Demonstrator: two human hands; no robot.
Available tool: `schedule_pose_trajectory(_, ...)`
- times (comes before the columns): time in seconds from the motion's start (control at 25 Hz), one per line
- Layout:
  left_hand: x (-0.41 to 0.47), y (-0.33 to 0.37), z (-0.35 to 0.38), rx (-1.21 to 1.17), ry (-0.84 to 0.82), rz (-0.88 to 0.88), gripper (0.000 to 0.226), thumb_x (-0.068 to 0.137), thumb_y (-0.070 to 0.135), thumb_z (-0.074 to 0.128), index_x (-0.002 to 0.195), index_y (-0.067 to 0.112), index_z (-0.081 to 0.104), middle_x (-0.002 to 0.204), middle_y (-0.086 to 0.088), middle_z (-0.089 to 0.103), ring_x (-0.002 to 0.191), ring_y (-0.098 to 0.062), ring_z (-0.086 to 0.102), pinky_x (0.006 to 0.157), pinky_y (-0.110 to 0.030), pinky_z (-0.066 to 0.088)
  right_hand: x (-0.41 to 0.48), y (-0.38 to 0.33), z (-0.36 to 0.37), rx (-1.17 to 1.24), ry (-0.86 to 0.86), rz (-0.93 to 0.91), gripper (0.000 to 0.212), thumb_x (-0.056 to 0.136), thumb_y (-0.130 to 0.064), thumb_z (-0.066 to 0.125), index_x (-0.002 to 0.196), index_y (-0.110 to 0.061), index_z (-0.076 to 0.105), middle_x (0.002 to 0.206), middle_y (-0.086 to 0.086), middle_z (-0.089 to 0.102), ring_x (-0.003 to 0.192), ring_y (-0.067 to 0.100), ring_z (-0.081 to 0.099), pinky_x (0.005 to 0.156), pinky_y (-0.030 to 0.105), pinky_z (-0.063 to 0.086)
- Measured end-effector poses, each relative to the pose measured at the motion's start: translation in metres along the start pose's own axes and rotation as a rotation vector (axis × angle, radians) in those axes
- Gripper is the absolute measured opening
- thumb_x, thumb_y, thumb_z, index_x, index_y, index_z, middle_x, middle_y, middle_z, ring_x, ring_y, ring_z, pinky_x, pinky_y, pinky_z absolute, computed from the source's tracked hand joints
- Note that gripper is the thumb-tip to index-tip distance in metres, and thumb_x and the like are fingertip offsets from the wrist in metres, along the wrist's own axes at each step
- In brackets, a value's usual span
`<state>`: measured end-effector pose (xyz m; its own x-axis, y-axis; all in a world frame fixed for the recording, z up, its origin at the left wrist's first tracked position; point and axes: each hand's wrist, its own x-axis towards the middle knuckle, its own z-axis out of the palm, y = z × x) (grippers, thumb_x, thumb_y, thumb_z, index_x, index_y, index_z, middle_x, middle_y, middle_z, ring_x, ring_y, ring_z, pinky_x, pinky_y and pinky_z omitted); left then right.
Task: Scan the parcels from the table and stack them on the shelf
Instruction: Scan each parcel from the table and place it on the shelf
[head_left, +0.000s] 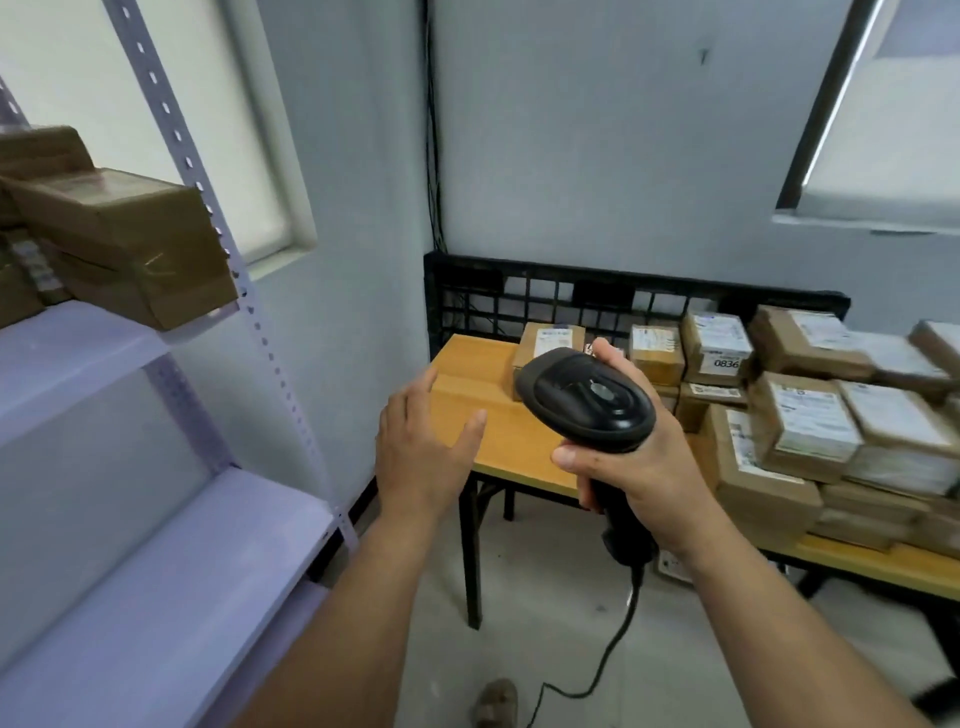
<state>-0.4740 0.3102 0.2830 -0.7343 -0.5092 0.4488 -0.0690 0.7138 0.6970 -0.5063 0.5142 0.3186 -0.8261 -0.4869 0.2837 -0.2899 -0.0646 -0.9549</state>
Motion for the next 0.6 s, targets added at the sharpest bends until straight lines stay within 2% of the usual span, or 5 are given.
schedule_pose_trajectory(0.2,0.062,-0.002,0.061,-0.049,-0.118,-0.039,0.067,0.088,0.045,0.061,0.145,0.023,0.033,0.141,-0.002,0.040,0.130,-0.019,0.036,0.104,-0.038,0.036,0.056,0.023,-0.032,-0.012,0.080,0.056,0.099,0.067,-0.008,0.085,0.139,-0.051,0.033,0.094,0.008,0.063,0.050,0.022,0.059,0.047,0.030,0.051)
schedule_pose_trajectory(0.4,0.139,-0.015,0.118,-0.057,-0.265,-0.053,0.065,0.091,0.047,0.055,0.147,0.029,0.028,0.146,0.002,0.036,0.131,-0.016,0.036,0.100,-0.032,0.036,0.132,0.051,-0.058,-0.041,0.196,0.137,0.110,0.063,-0.016,0.089,0.150,-0.042,0.027,0.100,0.013,0.066,0.053,0.028,0.061,0.049,0.033,0.053)
schedule_pose_trajectory(0.6,0.208,-0.035,0.167,-0.041,-0.355,-0.067,0.063,0.093,0.047,0.051,0.148,0.028,0.027,0.146,0.002,0.035,0.132,-0.016,0.036,0.103,-0.036,0.039,0.198,0.089,-0.076,-0.031,0.282,0.202,0.103,0.065,-0.010,0.084,0.146,-0.045,0.030,0.104,0.018,0.065,0.052,0.028,0.059,0.048,0.033,0.053)
